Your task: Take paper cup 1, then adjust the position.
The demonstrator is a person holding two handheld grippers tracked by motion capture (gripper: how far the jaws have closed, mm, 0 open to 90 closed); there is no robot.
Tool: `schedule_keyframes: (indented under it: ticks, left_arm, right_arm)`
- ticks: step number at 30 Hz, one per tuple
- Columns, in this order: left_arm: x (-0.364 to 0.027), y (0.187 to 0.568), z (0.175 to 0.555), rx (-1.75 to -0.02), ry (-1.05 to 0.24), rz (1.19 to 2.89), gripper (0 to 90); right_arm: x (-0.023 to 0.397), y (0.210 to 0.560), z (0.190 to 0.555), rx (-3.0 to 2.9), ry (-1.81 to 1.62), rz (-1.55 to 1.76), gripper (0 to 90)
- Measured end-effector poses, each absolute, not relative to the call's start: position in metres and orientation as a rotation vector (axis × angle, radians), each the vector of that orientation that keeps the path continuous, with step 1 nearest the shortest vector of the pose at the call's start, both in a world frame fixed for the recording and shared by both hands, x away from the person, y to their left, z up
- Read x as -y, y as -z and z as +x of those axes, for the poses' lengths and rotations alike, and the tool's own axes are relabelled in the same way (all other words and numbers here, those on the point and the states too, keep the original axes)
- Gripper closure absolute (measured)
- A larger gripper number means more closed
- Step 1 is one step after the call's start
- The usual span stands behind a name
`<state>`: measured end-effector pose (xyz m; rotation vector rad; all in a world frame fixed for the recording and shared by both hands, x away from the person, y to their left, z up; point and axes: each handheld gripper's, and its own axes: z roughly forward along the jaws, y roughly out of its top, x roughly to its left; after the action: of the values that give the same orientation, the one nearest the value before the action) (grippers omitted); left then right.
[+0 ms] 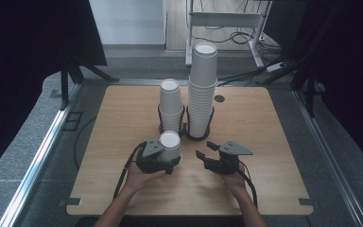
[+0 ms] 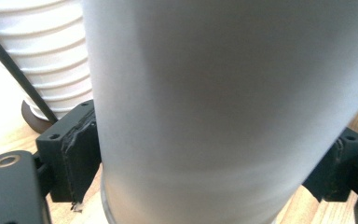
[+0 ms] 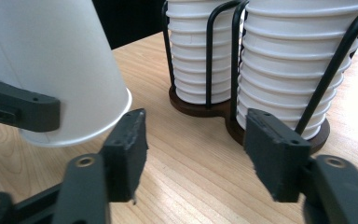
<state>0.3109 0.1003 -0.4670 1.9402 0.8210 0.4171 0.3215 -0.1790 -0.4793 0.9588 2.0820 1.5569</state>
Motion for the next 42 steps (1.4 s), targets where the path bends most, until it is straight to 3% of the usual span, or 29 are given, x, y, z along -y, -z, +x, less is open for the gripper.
schedule_keyframes:
  ticks: [3,18,32,42]
  left_arm:
    - [-0.097,0.468,0.312,-0.82,-0.417,1.959,12.5]
    - [-0.079,0.481,0.315,-0.798,-0.401,2.039,12.7]
    - [-0.063,0.489,0.315,-0.741,-0.345,2.129,12.7]
    - [-0.054,0.49,0.311,-0.684,-0.318,2.176,12.6]
  right_arm:
    - [0.179,0.475,0.318,-2.079,-1.575,0.937,30.2]
    - [0.183,0.462,0.307,-2.062,-1.652,0.941,25.4]
    - [0.165,0.461,0.303,-2.129,-1.74,0.909,14.5]
    - [0.155,0.466,0.304,-2.156,-1.774,0.932,13.1]
